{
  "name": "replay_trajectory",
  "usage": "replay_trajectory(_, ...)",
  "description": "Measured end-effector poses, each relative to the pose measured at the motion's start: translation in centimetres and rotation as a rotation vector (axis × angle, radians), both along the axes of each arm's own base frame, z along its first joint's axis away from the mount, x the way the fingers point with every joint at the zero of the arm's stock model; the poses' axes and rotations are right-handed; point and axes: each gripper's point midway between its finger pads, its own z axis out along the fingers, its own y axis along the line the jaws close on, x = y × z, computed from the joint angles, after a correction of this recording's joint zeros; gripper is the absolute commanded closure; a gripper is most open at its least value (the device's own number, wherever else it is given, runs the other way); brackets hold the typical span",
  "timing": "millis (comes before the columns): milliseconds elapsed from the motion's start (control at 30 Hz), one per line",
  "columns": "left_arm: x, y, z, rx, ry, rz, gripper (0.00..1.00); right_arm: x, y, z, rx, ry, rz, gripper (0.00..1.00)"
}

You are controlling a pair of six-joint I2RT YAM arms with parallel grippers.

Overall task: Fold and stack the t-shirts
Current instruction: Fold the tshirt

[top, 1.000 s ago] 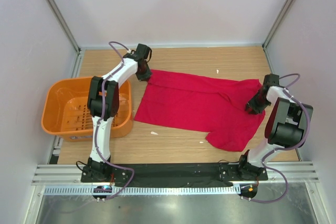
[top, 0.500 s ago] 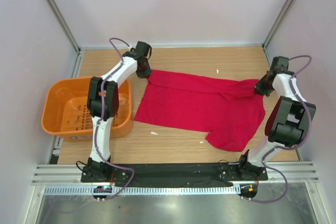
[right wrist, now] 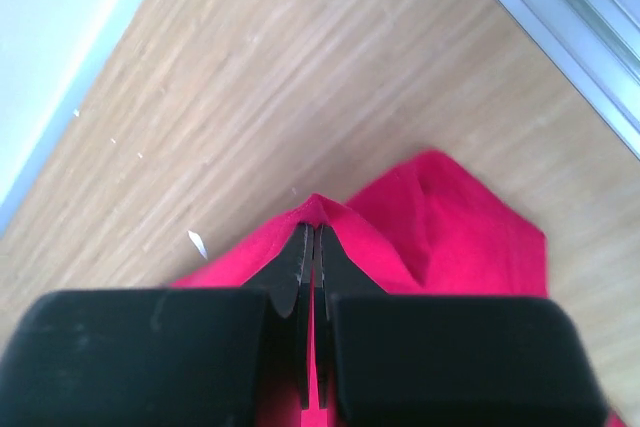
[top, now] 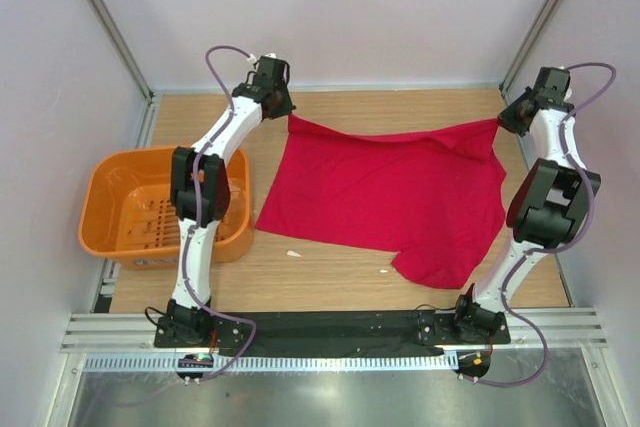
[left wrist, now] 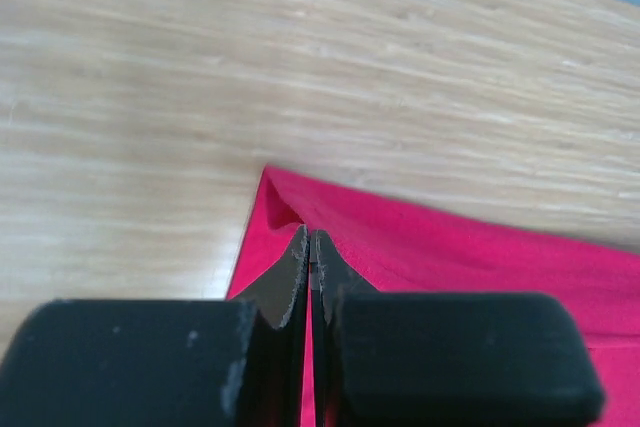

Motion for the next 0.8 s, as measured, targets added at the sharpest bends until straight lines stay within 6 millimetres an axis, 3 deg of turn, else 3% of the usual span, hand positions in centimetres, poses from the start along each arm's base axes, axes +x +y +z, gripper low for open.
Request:
replay_trajectory(267,2.3,-0.9,-2.6,-0.017,-0.038,-0.014,1.00,3.7,-1.3,-1.0,0.052,-0.076,0.012,0.99)
replay_trajectory(467,3.6,-1.3,-4.4,-0.025,-0.054,-0.010,1.00,6.5,-1.8,0.5,0.057,-0.178,0.055,0.99)
replay_trajectory(667,4.9,-1.1,-3.9,-0.039,-0.094,0.006,1.00,10.1,-1.6,2.4,0.067,-0.288,0.139,0.99)
replay_trajectory(800,5.7,-0.9,-2.9,-0.041,-0.133,0.020,1.00,11.5,-1.2,1.7,0.098,-0.306,0.182,0.99)
